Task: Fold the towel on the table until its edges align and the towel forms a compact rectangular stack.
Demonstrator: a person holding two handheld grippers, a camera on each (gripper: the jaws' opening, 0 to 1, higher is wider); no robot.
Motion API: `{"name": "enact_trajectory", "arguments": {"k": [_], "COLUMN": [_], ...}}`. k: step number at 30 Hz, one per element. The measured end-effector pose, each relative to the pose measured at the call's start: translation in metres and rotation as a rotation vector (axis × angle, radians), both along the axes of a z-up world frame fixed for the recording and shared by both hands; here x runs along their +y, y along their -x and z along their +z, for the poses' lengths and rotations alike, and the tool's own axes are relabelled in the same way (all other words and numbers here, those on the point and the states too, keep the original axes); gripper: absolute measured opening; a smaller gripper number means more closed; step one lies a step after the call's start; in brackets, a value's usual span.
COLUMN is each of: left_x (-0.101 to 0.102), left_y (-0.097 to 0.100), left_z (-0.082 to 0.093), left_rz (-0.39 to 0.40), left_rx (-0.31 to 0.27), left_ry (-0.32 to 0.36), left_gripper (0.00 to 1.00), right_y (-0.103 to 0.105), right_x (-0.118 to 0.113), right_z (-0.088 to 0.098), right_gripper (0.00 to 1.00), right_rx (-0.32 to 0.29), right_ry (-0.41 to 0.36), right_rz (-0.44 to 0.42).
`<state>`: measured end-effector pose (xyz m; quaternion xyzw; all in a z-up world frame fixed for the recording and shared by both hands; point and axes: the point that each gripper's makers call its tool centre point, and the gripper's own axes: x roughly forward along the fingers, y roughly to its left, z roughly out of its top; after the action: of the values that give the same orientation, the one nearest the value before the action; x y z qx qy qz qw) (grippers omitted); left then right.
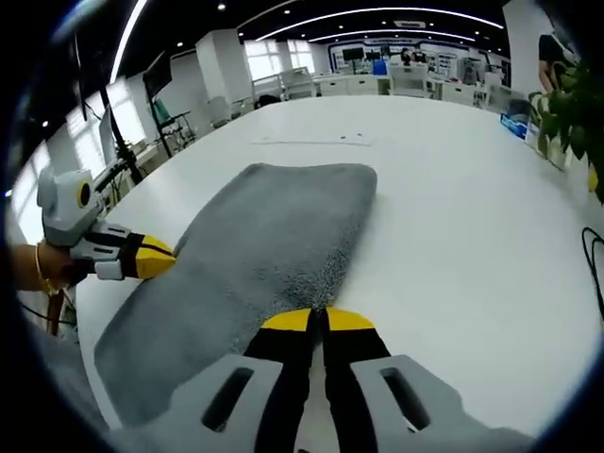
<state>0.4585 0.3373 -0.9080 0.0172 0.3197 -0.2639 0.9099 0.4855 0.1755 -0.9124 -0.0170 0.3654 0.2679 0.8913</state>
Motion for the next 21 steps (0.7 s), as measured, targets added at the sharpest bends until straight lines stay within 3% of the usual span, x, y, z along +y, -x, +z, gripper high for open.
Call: {"name": "enact_trajectory", "arguments": {"k": [3, 4, 6, 10, 19, 21], "left_x": [-0.009, -0.012, -0.011, -0.011, -0.007, -0.001], "left_y": [0.002, 0.003, 0.003, 0.001, 0.000, -0.002], "left_z": [0.000, 0.000, 0.000, 0.001, 0.006, 0.019], "left_rz": [-0.033, -0.081, -0.104, -0.106, -0.113, -0.066], "left_rx": [-0.014, -0.036, -0.048, -0.029, 0.017, -0.025], "left_ry": [-0.029, -0.081, -0.130, -0.124, -0.135, -0.126], "left_gripper": [0.03, 0.03, 0.03, 0.04, 0.07, 0.09], "right_y": [0.003, 0.002, 0.002, 0.002, 0.003, 0.003], "right_x": [-0.009, -0.011, -0.008, -0.006, -0.011, -0.011], "right_z": [0.000, -0.001, 0.000, 0.001, 0.009, 0.015], "right_gripper": [0.02, 0.02, 0.02, 0.03, 0.04, 0.05], "right_rx": [0.002, 0.007, 0.010, -0.010, -0.022, -0.020], "right_ry": [-0.007, -0.014, -0.016, 0.018, -0.024, -0.018], "right_rz": [-0.026, -0.039, -0.042, 0.000, -0.005, 0.019]}}
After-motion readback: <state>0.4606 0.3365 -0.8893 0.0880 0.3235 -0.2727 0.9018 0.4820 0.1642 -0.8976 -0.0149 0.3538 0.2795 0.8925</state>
